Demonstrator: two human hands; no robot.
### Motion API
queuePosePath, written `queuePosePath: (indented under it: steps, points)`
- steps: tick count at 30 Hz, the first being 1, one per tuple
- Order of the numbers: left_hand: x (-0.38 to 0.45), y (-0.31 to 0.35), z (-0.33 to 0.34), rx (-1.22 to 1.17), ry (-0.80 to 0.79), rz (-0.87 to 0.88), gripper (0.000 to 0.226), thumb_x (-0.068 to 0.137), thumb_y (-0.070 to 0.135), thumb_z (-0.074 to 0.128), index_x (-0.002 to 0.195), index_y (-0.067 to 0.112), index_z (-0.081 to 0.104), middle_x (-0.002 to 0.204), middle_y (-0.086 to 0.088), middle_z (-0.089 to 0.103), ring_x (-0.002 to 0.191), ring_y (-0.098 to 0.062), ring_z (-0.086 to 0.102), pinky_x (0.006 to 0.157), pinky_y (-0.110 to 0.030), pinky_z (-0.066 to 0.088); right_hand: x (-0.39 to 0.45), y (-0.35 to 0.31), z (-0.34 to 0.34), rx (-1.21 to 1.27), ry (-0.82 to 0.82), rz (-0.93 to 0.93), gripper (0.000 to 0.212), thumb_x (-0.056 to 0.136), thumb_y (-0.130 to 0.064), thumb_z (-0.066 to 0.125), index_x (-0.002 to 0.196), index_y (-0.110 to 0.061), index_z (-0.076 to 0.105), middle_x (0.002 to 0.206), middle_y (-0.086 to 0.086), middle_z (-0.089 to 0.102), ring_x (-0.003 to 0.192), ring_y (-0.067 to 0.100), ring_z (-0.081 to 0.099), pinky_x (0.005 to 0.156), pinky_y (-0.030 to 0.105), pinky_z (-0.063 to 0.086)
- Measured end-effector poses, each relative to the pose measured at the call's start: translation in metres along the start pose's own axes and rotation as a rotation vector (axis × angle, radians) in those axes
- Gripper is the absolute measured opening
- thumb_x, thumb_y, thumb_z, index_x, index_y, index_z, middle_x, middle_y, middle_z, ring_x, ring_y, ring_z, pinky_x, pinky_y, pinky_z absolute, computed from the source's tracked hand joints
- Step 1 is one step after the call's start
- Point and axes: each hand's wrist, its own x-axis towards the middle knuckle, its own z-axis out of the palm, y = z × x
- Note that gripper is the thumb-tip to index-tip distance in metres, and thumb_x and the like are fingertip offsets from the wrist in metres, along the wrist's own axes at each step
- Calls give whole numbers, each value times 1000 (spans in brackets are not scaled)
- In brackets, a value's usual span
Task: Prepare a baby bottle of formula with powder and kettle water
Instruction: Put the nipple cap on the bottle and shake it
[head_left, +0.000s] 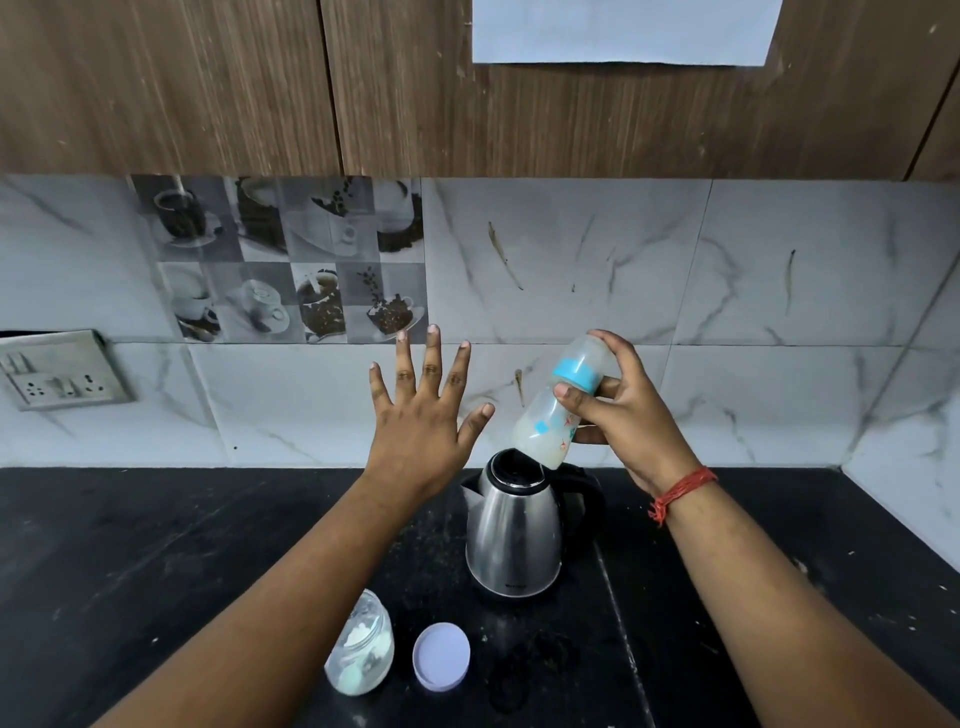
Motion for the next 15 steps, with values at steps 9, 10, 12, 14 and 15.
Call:
queuePosePath:
  steps: [9, 10, 12, 14, 15]
  points:
    - [-14, 7, 19, -29, -59, -3, 77, 94, 72, -5, 159, 34, -21, 169, -6, -28, 154, -36, -28, 123, -66, -6, -9, 8, 0, 5, -21, 35, 71, 87, -20, 79, 143, -42, 41, 113, 16, 68, 84, 13, 74, 67, 32, 61]
    - [-18, 8, 22, -38, -63, -3, 77, 95, 72, -5, 160, 33, -19, 169, -6, -27, 154, -36, -27, 123, -66, -6, -11, 11, -1, 6, -21, 45, 71, 87, -20, 79, 142, -43, 42, 114, 16, 67, 85, 14, 74, 67, 33, 61]
    - [-25, 12, 31, -48, -97, -6, 78, 95, 72, -5, 160, 32, -18, 169, -6, -26, 154, -36, -27, 123, -67, -6, -16, 21, -2, 1, -23, 73, 72, 86, -21, 80, 141, -47, 42, 115, 16, 65, 91, 20, 74, 70, 36, 62]
    - [-36, 16, 41, -50, -147, -16, 78, 94, 73, -7, 159, 33, -21, 168, -6, -30, 153, -35, -31, 123, -66, -8, -22, 36, -3, -18, -23, 98, 74, 85, -23, 81, 140, -51, 40, 117, 13, 64, 97, 25, 73, 77, 42, 64]
    - [-42, 17, 46, -55, -167, -19, 77, 94, 73, -6, 158, 33, -23, 168, -6, -31, 152, -35, -33, 123, -66, -8, -26, 44, -4, -41, -18, 106, 76, 84, -25, 82, 141, -53, 39, 116, 11, 64, 99, 26, 73, 80, 46, 63]
